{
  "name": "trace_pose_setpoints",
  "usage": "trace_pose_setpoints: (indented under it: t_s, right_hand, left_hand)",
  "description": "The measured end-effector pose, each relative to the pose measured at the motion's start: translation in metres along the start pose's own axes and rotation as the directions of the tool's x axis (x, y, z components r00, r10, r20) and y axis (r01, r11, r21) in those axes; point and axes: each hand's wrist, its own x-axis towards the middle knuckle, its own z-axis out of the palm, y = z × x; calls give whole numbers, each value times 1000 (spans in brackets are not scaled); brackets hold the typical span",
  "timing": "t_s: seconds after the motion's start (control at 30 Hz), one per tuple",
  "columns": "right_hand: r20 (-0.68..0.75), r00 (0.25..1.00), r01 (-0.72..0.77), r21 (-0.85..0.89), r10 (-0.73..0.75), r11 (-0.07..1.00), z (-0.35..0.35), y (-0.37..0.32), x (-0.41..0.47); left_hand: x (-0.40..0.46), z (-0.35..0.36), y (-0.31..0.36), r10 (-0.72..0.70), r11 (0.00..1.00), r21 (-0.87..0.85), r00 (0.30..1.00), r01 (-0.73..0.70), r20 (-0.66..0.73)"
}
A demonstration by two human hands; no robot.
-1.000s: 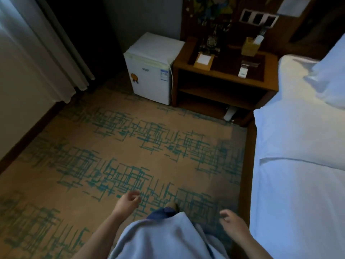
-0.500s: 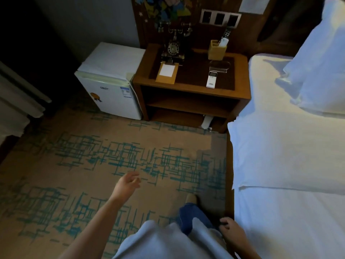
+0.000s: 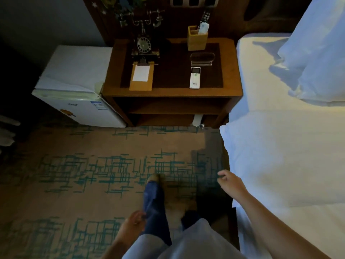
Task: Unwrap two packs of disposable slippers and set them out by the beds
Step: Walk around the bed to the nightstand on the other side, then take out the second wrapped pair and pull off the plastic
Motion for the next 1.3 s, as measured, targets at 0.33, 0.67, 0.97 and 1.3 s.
trace_pose_setpoints:
  t_s: [0.33, 0.67, 0.97, 1.3]
  right_hand:
    - [-13, 989, -140, 233, 147, 962, 17, -55, 53]
    - [47, 983, -184, 284, 178, 941, 78, -26, 209]
    - [-2, 998, -60, -149, 61, 987, 135, 45, 425]
    - [-393, 873, 113, -410, -287, 905, 174, 86, 618]
  left_hand:
    - [122, -78, 97, 62, 993, 94, 996, -68, 64]
    - [336, -67, 179, 225, 945, 228, 972, -234, 64]
    - [528, 30, 135, 647, 408, 822, 761, -398, 47]
    - [704, 119, 119, 729, 339, 872, 684, -354, -6]
